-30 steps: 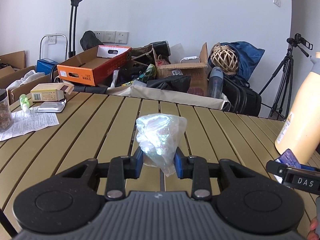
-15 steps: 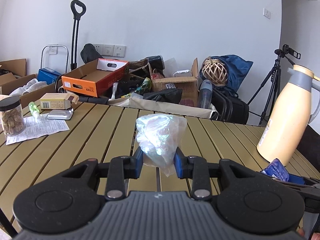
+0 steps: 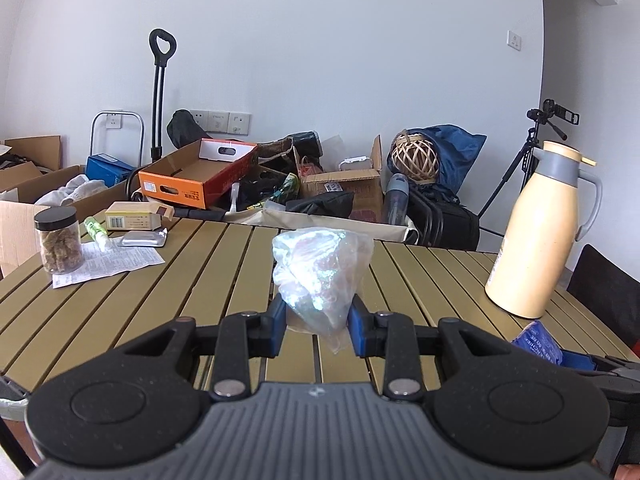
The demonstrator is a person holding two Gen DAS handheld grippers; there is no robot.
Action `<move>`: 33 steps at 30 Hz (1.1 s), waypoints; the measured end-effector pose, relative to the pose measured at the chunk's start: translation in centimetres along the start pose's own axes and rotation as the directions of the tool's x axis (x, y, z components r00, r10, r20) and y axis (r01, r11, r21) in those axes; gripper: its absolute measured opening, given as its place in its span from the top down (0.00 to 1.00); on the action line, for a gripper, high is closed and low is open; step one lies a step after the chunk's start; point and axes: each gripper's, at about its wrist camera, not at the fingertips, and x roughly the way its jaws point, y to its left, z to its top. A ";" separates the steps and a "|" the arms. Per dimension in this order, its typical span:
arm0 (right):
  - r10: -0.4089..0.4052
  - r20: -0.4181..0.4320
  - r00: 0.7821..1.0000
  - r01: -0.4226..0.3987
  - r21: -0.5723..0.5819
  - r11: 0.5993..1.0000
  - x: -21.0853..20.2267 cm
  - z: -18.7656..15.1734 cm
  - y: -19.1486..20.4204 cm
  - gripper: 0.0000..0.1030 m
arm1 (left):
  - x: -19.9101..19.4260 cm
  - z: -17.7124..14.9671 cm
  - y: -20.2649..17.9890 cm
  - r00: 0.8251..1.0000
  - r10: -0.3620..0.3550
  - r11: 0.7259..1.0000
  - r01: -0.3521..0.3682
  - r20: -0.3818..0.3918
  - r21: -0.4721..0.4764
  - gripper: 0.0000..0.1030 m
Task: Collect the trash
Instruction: 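Carry the plastic bag and blue box with both tools down to the black bin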
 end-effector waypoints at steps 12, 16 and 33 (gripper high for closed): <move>0.016 0.003 1.000 -0.015 -0.024 1.000 -6.5 -2.5 1.3 0.17 | -7.1 -1.9 -0.1 1.000 0.002 1.000 -0.002 0.009 0.019 0.69; 0.015 -0.005 1.000 -0.015 -0.034 0.999 -8.1 -3.5 1.4 0.16 | -8.6 -2.7 -0.3 1.000 -0.001 0.999 0.001 0.002 0.033 0.69; 0.006 -0.092 0.996 -0.013 -0.074 0.997 -11.2 -8.5 1.4 0.17 | -11.3 -8.6 -0.4 0.994 -0.009 0.997 0.018 -0.108 0.081 0.69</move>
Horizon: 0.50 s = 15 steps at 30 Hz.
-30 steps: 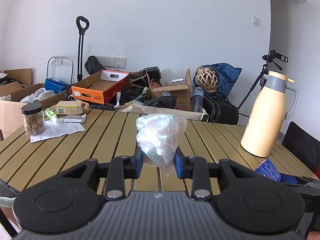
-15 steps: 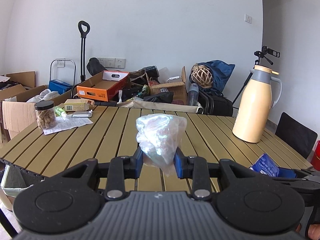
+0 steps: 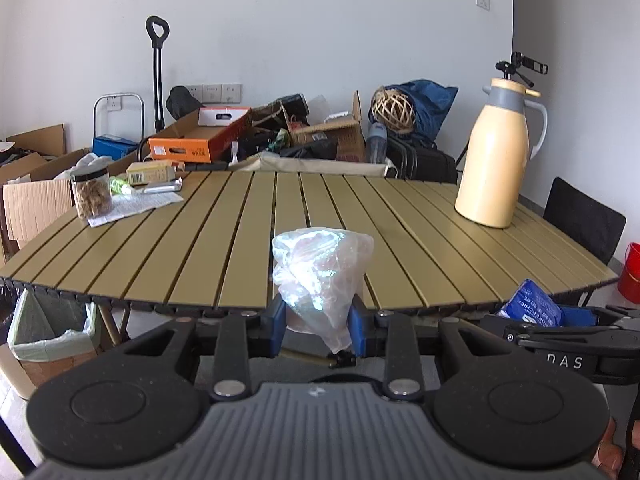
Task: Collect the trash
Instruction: 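Carry the plastic bag and blue box with both tools down to the black bin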
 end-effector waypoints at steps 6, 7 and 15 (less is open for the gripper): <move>-0.002 -0.062 0.998 0.002 -0.006 1.000 0.4 -2.3 0.0 0.17 | 0.4 -2.6 0.2 0.998 0.003 1.000 -0.002 -0.067 0.011 0.69; -0.003 -0.072 0.997 0.003 -0.008 1.000 0.6 -2.6 -0.1 0.17 | 0.5 -3.1 0.3 0.997 0.002 1.000 -0.001 -0.078 0.012 0.69; -0.011 -0.150 0.989 0.010 -0.009 1.000 1.6 -5.6 -0.6 0.17 | 1.8 -6.3 0.8 0.985 0.014 1.000 -0.011 -0.171 0.019 0.69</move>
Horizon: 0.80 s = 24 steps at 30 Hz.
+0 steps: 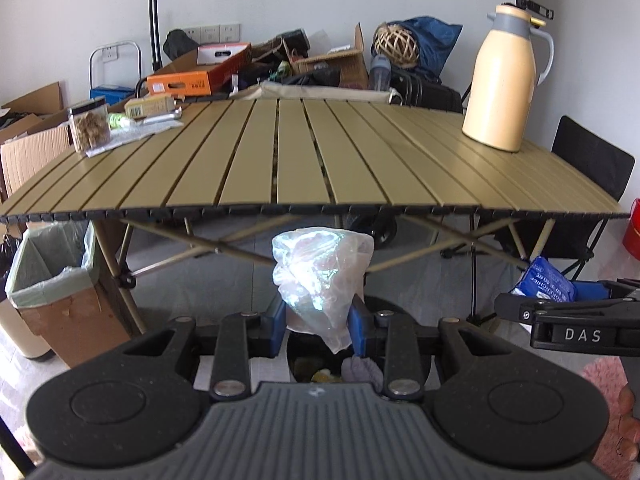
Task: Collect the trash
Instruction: 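Carry the plastic bag and blue box with both tools down to the black bin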
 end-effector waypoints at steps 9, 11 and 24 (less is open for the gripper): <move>0.000 -0.096 0.995 -0.001 -0.014 1.000 2.5 -2.5 -0.1 0.17 | 2.3 -1.7 0.2 0.996 0.011 1.000 -0.011 -0.086 0.002 0.69; 0.001 -0.120 0.993 -0.003 -0.017 1.000 3.1 -2.9 0.1 0.17 | 3.1 -2.1 0.2 0.994 0.014 1.000 -0.014 -0.109 0.000 0.69; -0.002 -0.262 0.965 -0.007 -0.035 0.999 7.2 -5.4 0.2 0.17 | 8.2 -4.8 1.5 0.964 0.030 0.999 -0.040 -0.266 -0.033 0.69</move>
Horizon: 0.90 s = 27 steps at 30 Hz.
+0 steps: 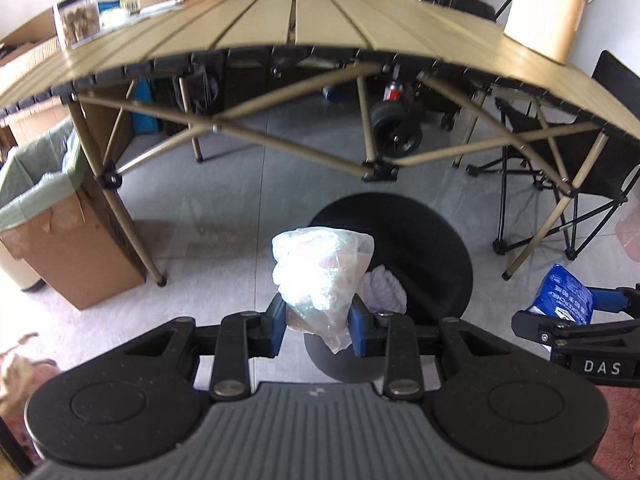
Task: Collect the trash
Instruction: 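Carry the plastic bag and blue box with both tools down to the black bin, then lower the right tool into the bin and open it to drop the blue box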
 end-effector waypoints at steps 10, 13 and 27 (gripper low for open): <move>-0.009 -0.069 0.998 0.008 -0.014 1.000 2.8 0.5 0.3 0.17 | 3.0 0.0 1.2 0.998 0.007 1.000 -0.009 -0.059 -0.024 0.69; -0.009 -0.086 0.996 0.007 -0.020 1.000 3.7 0.9 0.4 0.17 | 3.7 0.3 1.8 0.997 0.008 0.999 -0.011 -0.071 -0.038 0.69; 0.005 -0.146 0.989 -0.015 -0.068 0.998 8.1 4.0 2.6 0.17 | 6.3 1.2 3.9 0.992 0.018 0.996 -0.028 -0.122 -0.083 0.69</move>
